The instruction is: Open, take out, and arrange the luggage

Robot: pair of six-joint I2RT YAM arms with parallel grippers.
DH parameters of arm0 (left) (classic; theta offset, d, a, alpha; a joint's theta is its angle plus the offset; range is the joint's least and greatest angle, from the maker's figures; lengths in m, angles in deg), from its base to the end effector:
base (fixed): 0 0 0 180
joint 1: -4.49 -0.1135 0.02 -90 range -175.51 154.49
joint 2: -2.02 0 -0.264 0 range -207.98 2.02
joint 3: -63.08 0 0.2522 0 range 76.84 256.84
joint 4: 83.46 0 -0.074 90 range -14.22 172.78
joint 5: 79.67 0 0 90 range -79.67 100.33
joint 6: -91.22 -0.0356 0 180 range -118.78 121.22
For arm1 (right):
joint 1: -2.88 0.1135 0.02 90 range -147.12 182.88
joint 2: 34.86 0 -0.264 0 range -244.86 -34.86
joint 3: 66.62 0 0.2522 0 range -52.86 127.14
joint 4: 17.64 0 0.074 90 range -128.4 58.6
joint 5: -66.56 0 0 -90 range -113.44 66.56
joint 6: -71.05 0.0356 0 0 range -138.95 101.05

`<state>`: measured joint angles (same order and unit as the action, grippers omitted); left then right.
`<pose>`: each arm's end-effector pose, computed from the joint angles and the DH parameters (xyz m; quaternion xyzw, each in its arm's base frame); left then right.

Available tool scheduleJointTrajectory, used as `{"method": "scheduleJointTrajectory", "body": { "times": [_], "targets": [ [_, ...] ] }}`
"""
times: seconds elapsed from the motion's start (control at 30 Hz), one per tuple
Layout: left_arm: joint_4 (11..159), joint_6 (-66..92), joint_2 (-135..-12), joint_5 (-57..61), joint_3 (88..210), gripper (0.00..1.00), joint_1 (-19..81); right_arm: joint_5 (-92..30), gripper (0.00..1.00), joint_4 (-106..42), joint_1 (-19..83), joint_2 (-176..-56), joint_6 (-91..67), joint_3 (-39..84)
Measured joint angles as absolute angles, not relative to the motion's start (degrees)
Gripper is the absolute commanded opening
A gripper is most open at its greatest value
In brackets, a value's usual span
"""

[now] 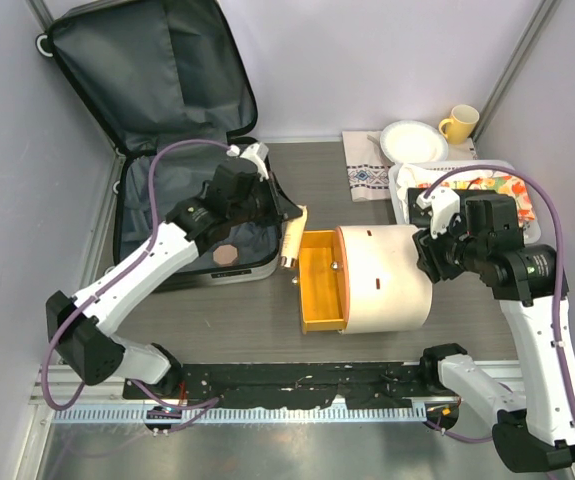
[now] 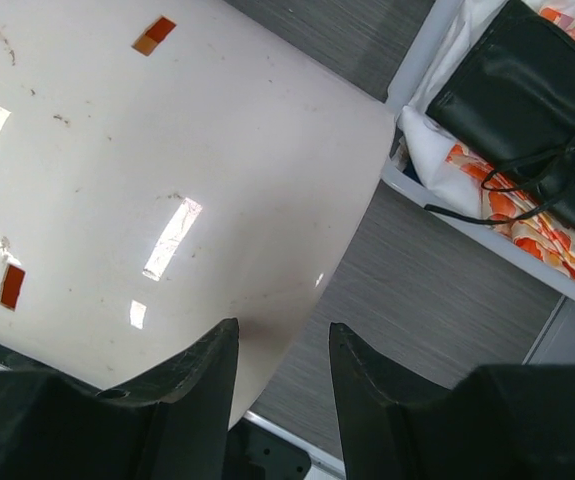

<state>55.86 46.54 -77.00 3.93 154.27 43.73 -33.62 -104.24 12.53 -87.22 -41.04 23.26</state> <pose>0.2394 -0.2007 0.3736 -0.0170 0.8584 -0.3789 0.3454 0.1273 0.0280 0.3938 -0.2850 0.8892 0.0449 0.3551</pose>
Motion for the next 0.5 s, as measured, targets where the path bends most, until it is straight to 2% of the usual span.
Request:
{"method": "scheduleJointTrajectory", "body": {
  "times": [0.2, 0.23, 0.3, 0.43, 0.5],
  "targets": [
    [57.8, 55.7, -80.5, 6.7, 154.3, 0.00, 46.8, -33.6, 0.48, -107.2, 12.5, -85.5, -41.1, 23.5],
    [57.9, 56.7, -81.1, 7.2, 154.3, 0.10, 47.6, -33.6, 0.48, -107.6, 12.5, -85.4, -41.0, 23.5],
    [58.0, 58.5, -82.4, 7.8, 154.3, 0.22, 49.7, -33.6, 0.48, -108.3, 12.5, -85.3, -41.0, 23.6],
    [57.8, 61.1, -84.0, 8.8, 154.0, 0.54, 51.5, -33.9, 0.48, -109.2, 12.5, -85.5, -41.0, 25.0],
    [57.7, 61.4, -84.2, 9.1, 153.8, 0.62, 51.5, -34.3, 0.48, -109.2, 12.5, -85.8, -41.0, 25.6]
  ]
}}
